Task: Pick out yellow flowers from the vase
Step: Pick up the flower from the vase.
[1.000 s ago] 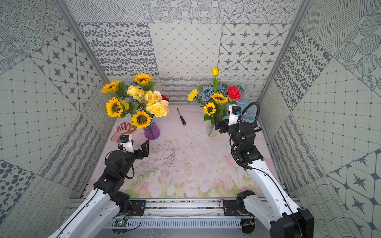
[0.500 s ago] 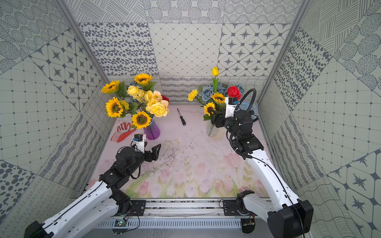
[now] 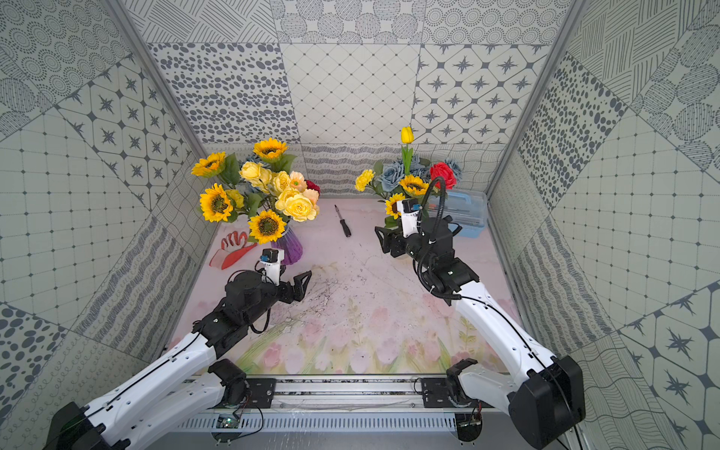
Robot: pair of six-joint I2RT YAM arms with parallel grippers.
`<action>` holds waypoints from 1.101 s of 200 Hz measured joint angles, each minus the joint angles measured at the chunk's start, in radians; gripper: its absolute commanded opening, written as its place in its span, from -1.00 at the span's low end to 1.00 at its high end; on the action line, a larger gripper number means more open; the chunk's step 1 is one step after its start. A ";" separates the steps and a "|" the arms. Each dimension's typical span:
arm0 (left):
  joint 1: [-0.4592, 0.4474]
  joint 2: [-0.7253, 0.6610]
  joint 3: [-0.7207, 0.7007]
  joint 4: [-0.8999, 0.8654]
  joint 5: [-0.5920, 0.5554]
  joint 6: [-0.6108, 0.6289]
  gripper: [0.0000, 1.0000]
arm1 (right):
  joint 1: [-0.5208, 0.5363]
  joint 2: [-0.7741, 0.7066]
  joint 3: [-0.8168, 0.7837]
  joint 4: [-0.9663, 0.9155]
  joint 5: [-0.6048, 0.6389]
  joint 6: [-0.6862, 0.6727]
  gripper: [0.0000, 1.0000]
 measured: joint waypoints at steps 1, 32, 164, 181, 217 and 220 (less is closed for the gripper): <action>0.000 0.001 0.000 0.000 0.000 0.000 0.91 | 0.003 0.001 0.000 0.001 0.009 -0.006 0.58; 0.000 0.012 0.001 0.000 0.001 0.001 0.92 | 0.051 0.035 -0.005 0.071 0.242 -0.129 0.58; -0.001 0.014 0.034 0.000 0.001 0.043 0.94 | 0.083 0.234 -0.038 0.421 0.635 -0.312 0.55; -0.001 0.014 0.038 -0.001 0.001 0.045 0.94 | 0.085 0.272 -0.015 0.443 0.648 -0.330 0.53; -0.001 0.007 0.055 -0.002 0.005 0.045 0.94 | 0.085 0.308 0.020 0.477 0.673 -0.365 0.36; -0.001 0.006 0.055 -0.002 0.005 0.046 0.93 | 0.085 0.309 0.023 0.480 0.674 -0.370 0.33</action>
